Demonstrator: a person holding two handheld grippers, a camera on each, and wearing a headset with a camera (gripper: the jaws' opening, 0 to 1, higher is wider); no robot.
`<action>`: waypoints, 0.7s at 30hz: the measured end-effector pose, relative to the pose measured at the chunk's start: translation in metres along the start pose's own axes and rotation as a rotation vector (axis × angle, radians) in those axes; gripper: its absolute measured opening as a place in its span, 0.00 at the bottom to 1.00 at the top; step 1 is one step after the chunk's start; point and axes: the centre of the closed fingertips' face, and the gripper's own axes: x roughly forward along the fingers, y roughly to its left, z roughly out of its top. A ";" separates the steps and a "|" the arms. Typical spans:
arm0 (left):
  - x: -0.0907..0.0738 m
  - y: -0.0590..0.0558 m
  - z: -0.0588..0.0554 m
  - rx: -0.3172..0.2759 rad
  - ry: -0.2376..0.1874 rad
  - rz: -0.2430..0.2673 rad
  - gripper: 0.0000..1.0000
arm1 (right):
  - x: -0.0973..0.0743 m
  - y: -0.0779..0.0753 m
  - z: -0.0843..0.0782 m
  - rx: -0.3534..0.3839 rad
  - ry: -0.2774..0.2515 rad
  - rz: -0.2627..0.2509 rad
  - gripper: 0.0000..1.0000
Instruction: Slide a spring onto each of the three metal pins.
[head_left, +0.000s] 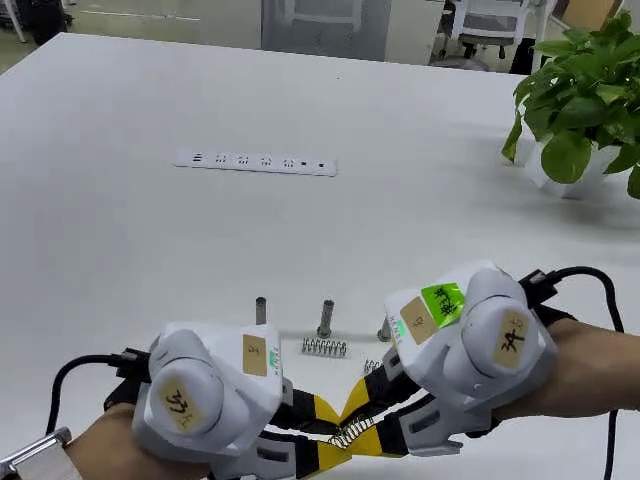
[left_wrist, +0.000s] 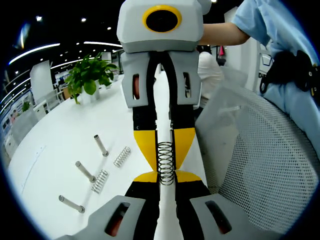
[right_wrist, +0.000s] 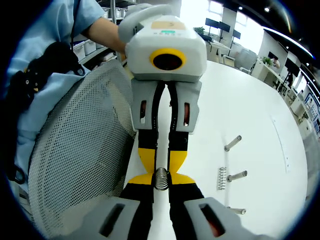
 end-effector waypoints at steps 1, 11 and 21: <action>0.000 0.000 0.000 0.007 0.002 0.003 0.10 | 0.000 0.000 0.000 -0.005 0.003 -0.001 0.12; -0.004 0.008 0.000 -0.036 -0.026 0.053 0.10 | 0.000 -0.006 0.002 0.002 -0.004 -0.019 0.12; -0.018 0.033 -0.008 -0.127 -0.062 0.194 0.26 | -0.003 -0.016 0.000 0.013 -0.007 -0.057 0.12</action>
